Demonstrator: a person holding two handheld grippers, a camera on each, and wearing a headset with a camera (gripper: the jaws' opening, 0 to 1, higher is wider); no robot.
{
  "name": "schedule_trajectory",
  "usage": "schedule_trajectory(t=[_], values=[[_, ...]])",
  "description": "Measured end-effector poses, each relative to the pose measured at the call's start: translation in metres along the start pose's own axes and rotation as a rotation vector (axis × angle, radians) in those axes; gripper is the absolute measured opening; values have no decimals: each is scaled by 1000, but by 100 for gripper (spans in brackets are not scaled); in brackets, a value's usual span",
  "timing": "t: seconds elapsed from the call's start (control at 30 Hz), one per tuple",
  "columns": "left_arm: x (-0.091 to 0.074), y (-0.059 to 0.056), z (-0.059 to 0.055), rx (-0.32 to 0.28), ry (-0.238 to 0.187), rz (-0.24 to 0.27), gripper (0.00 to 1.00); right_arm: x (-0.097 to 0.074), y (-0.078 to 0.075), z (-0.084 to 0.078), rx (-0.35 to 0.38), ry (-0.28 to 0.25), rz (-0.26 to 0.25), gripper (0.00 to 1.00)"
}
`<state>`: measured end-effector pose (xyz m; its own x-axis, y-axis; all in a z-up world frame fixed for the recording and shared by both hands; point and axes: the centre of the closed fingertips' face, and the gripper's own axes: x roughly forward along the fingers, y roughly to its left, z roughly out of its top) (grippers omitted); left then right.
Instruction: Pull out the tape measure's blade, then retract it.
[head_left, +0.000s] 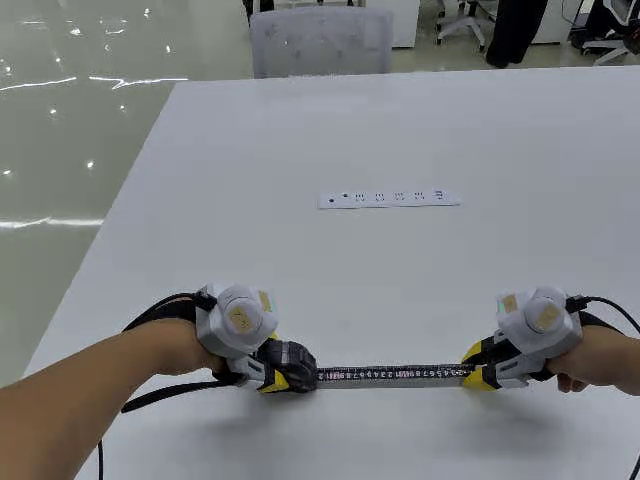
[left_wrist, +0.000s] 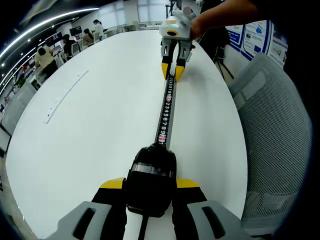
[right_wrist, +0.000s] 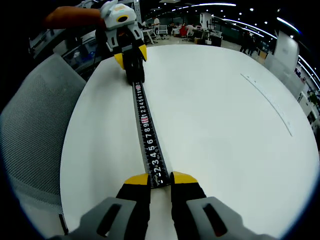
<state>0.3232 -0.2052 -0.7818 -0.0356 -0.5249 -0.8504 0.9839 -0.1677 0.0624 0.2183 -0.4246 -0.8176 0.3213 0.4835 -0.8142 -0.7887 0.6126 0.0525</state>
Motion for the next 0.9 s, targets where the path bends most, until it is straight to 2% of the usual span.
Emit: schedule_trajectory(t=[0.9], values=[[1,0,1,3,0,-1,32,-9,-3,-11,16,9,-10,13]])
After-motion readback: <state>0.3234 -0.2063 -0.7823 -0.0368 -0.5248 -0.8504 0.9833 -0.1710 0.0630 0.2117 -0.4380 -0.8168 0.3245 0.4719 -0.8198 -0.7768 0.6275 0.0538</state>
